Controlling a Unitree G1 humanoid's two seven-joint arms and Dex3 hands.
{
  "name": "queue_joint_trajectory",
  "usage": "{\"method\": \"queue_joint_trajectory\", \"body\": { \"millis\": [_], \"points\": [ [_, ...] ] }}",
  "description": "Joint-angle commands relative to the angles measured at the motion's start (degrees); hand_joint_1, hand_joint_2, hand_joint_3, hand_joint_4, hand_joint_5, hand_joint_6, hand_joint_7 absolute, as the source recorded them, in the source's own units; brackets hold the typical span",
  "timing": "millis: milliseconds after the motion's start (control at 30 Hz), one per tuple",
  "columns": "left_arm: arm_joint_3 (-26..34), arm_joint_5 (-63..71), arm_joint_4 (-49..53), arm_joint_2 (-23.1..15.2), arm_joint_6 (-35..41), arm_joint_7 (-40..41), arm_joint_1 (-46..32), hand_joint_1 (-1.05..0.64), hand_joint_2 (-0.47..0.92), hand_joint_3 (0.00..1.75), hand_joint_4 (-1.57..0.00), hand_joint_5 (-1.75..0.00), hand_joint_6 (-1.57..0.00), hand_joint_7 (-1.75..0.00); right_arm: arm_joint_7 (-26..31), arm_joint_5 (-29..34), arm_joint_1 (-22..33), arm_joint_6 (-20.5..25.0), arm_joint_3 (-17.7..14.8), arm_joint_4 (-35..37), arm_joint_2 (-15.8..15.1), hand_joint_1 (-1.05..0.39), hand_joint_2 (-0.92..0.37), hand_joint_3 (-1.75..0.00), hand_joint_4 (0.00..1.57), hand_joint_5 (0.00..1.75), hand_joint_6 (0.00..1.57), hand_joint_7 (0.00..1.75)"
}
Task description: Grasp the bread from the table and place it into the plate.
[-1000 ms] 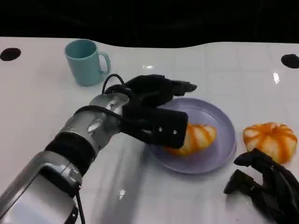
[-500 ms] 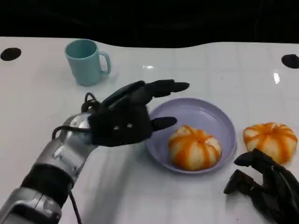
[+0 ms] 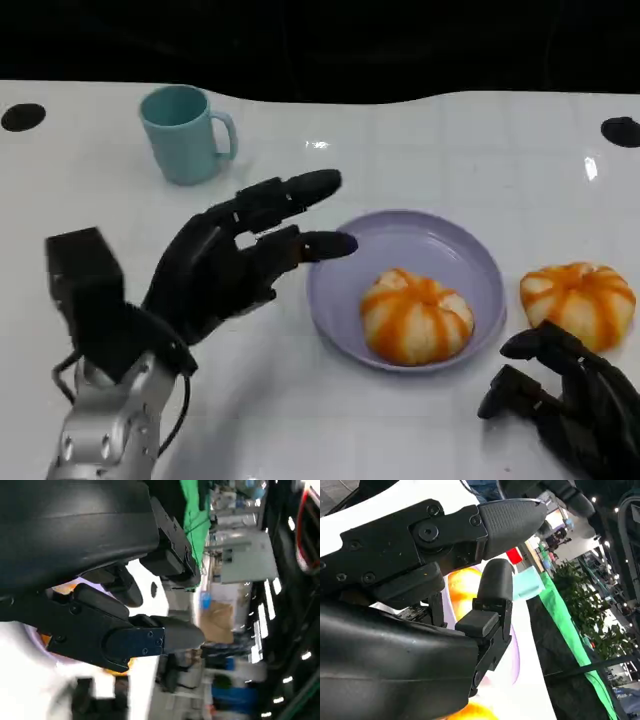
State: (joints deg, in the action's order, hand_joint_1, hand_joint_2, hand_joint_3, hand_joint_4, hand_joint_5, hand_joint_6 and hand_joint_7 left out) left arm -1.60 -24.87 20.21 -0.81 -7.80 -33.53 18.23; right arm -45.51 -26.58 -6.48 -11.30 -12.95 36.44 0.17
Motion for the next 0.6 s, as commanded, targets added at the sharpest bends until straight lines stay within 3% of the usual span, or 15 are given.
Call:
{"method": "queue_joint_trajectory", "body": {
  "millis": [33,67,133,167,300,400,600],
  "points": [
    [3.55,-8.38,-6.53,2.51,8.79,0.28,-6.07,-0.59,0.92,0.30,-0.70,-0.95,-0.84,-0.15,1.04,0.34,0.96,0.30,-0.24,0.01,-0.35,-0.51,-0.92,-0.22,0.67,1.45,0.61,1.10],
    [3.90,-9.28,-7.64,2.82,10.15,0.48,-7.16,-0.59,0.92,0.29,-0.70,-0.98,-0.85,-0.16,1.24,0.49,1.02,0.33,-0.11,-0.20,-0.34,-0.51,-0.92,-0.22,0.67,1.45,0.61,1.10],
    [4.97,-11.33,-9.61,3.84,12.72,0.98,-9.86,-0.57,0.92,0.34,-0.66,-1.22,-0.89,-0.23,1.78,0.54,1.15,0.99,0.11,-0.78,-0.29,-0.51,-0.92,-0.23,0.66,1.46,0.61,1.11],
    [5.39,-11.91,-10.34,4.19,13.76,1.19,-10.76,-0.57,0.92,0.36,-0.65,-1.35,-0.85,-0.40,2.00,0.57,1.21,1.15,0.20,-0.99,-0.29,-0.50,-0.92,-0.23,0.66,1.46,0.61,1.11],
    [6.50,-13.06,-13.58,4.87,17.69,2.97,-14.74,-0.59,0.92,0.39,-0.72,-1.62,-0.69,-1.05,2.13,0.45,1.01,1.64,0.34,-1.03,-0.40,-0.50,-0.92,-0.24,0.66,1.47,0.63,1.10],
    [6.90,-14.00,-15.29,4.52,20.58,2.89,-16.74,-0.59,0.92,0.39,-0.74,-1.72,-0.68,-1.24,1.83,0.09,0.97,2.10,0.21,-1.16,-0.33,-0.49,-0.92,-0.25,0.66,1.47,0.63,1.09],
    [7.48,-14.63,-17.67,5.82,23.41,3.46,-20.49,-0.56,0.92,0.36,-0.86,-1.75,-0.68,-1.59,2.54,-0.14,1.06,3.66,0.00,-2.14,-0.39,-0.49,-0.92,-0.22,0.67,1.46,0.66,1.07]
  ]
}}
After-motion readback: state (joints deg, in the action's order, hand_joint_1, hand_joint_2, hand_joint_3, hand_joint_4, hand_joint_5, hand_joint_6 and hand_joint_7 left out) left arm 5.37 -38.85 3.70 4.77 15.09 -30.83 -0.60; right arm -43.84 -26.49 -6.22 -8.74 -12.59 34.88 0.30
